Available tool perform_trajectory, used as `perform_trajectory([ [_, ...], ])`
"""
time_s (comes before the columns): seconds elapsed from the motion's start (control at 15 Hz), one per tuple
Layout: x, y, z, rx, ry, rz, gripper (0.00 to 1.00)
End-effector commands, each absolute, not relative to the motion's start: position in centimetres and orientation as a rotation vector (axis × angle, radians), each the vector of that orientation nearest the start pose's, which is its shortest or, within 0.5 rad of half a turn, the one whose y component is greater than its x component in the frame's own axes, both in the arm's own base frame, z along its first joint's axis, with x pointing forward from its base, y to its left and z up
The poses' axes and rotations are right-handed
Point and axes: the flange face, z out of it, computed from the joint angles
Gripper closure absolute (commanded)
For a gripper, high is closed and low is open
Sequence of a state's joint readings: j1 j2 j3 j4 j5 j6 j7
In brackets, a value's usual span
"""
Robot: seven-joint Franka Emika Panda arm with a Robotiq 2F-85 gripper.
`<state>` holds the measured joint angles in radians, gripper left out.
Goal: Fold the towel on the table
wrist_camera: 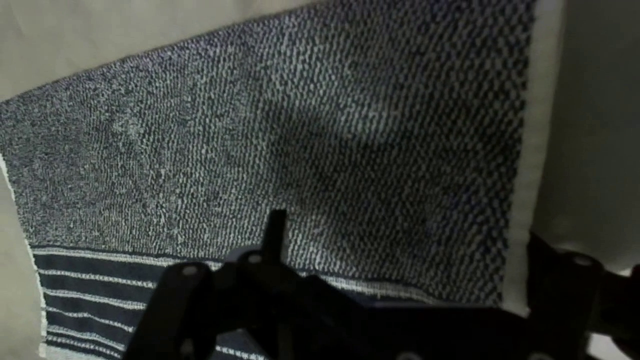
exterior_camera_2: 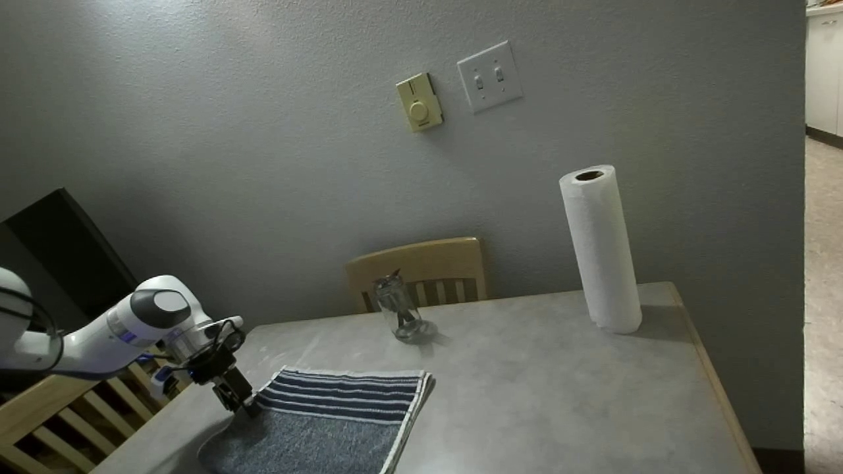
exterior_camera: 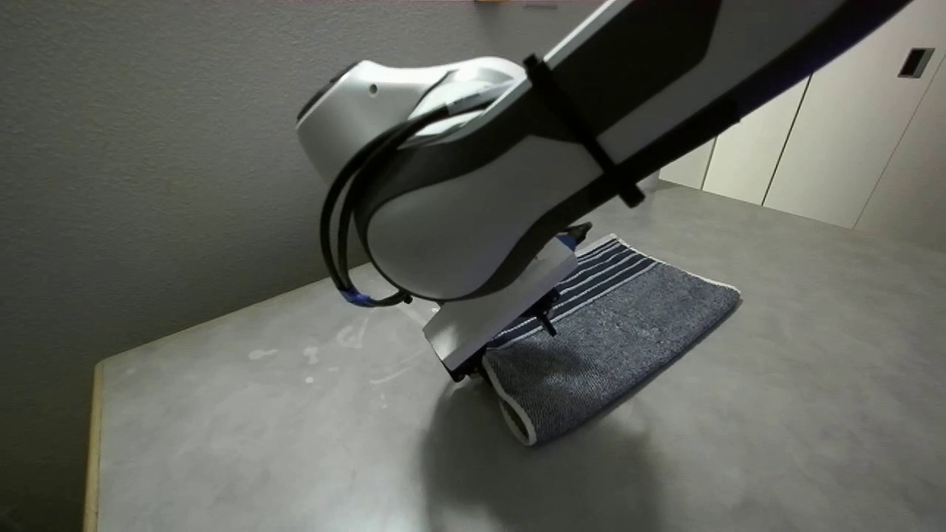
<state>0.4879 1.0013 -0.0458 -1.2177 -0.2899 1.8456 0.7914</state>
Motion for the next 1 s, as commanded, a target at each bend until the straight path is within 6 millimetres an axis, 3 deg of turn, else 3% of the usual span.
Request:
perform_trajectory([
  [0.0, 64.5, 28.9, 14.3, -3.597, 0.343, 0.281, 0.02],
  [0.07, 64.5, 29.1, 14.2, -3.595, 0.338, 0.288, 0.26],
  [0.2, 64.5, 29.3, 14.3, -3.598, 0.325, 0.302, 0.31],
  [0.8, 63.9, 30.5, 14.4, -3.606, 0.235, 0.361, 0.96],
  [0.93, 63.8, 30.8, 14.4, -3.586, 0.202, 0.35, 1.0],
])
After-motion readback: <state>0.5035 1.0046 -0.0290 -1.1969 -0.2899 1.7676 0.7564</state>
